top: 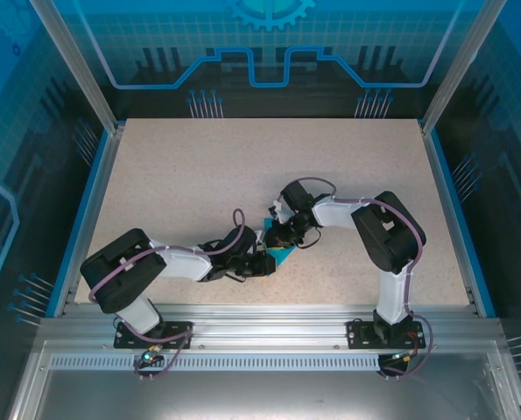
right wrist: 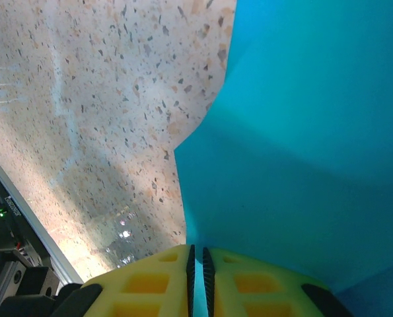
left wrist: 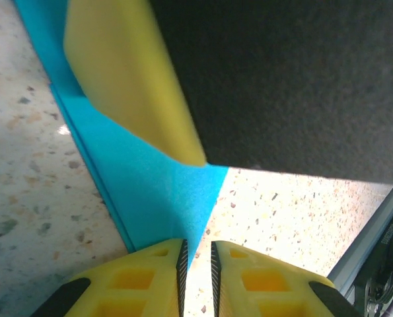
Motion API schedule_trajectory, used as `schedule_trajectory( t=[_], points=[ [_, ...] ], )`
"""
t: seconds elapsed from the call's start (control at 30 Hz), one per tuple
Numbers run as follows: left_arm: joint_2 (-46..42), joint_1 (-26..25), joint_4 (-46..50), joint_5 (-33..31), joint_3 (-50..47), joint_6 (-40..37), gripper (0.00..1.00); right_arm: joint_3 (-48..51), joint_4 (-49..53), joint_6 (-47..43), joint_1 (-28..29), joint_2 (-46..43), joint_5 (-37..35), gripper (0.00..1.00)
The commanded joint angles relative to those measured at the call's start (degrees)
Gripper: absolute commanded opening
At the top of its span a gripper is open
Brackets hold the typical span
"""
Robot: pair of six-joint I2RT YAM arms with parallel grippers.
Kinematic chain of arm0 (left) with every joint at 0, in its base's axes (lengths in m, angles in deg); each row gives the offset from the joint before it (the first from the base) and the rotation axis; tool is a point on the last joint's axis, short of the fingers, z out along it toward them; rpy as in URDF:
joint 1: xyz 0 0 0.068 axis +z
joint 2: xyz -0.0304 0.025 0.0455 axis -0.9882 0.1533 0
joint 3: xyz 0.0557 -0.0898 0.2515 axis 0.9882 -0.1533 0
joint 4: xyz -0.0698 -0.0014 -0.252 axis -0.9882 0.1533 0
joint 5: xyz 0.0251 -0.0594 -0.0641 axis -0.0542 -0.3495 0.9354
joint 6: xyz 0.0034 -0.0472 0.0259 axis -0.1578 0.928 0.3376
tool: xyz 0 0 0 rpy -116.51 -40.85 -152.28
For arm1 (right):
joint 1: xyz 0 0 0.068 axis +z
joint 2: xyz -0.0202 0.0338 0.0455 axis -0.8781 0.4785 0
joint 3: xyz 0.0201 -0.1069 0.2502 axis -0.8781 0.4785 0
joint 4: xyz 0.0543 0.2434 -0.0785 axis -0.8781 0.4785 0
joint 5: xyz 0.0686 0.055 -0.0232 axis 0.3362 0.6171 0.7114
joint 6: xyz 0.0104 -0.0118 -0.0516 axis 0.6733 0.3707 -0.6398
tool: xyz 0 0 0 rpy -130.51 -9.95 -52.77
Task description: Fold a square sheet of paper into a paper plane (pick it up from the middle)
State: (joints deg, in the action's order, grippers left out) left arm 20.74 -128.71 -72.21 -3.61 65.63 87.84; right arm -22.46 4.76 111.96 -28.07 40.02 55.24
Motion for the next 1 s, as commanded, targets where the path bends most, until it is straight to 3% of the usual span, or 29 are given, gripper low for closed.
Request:
schedule_trajectory(
  t=[0.0, 0.37, 0.53, 0.67, 0.77, 0.97],
  points=[
    [1.3, -4.0, 6.6, 6.2, -3.9, 3.1, 0.21, 0.3, 1.6, -0.7, -0.8, 3.2, -4.6, 0.15],
    [-3.0, -5.1, 8.9, 3.7, -7.1, 5.5, 0.21, 0.2, 1.5, -0.6, -0.9, 3.0, -4.3, 0.15],
    [-11.7, -4.8, 14.6, -3.4, -4.1, 3.4, 0.2, 0.1, 1.3, -0.6, -0.9, 2.6, -3.8, 0.15],
    [-16.4, -1.2, 17.5, -6.8, -1.0, 1.4, 0.2, 0.3, 1.2, -0.5, -0.9, 2.4, -4.1, 0.15],
    [-16.2, 1.6, 14.8, -5.8, -0.1, 0.8, 0.19, 0.3, 1.0, -0.2, -1.0, 2.7, -4.1, 0.15],
    [-10.1, 1.8, 9.6, -2.6, 3.5, -0.8, 0.19, 0.7, 0.7, 0.2, -1.0, 2.7, -4.2, 0.15]
  ],
)
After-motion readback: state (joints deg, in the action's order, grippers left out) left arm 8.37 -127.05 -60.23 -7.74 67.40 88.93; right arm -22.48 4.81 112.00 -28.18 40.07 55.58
